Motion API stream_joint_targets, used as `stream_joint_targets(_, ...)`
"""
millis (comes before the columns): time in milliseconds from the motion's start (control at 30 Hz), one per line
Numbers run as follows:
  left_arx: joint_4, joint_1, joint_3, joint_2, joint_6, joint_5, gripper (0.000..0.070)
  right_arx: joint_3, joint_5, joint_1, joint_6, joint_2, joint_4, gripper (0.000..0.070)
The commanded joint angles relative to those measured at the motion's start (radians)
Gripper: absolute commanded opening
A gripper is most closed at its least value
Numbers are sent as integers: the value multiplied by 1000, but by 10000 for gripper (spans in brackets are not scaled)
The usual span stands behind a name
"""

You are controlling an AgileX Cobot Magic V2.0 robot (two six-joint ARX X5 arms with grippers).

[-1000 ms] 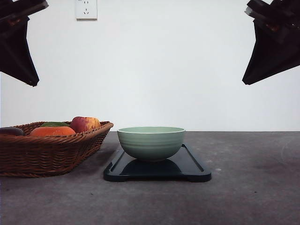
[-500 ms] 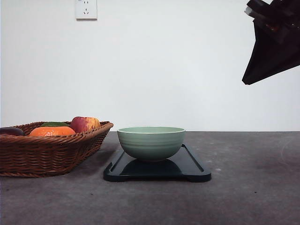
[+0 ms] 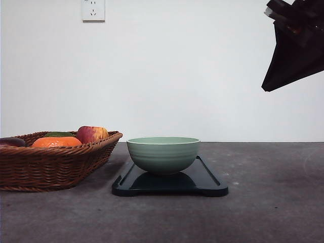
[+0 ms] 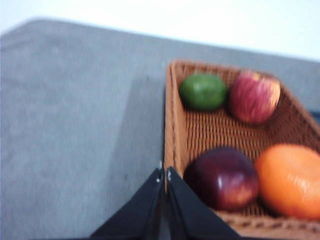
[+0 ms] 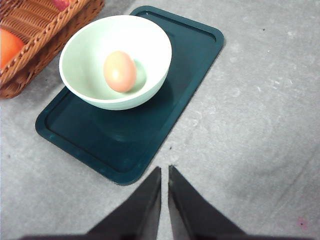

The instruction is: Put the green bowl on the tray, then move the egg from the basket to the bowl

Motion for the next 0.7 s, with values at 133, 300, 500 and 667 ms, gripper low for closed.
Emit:
stream_joint_targets(133,72,3,-47,-13,21,1,1,6,0,4,-4,5,10,15)
stream_joint_targets(300,72,3,-47,-13,21,1,1,6,0,4,-4,5,11,16)
stream_joint_targets(500,72,3,-47,-13,21,1,1,6,0,4,-4,5,11,15)
stream_joint_targets(667,72,3,-47,-13,21,1,1,6,5,3,-34,5,17,16)
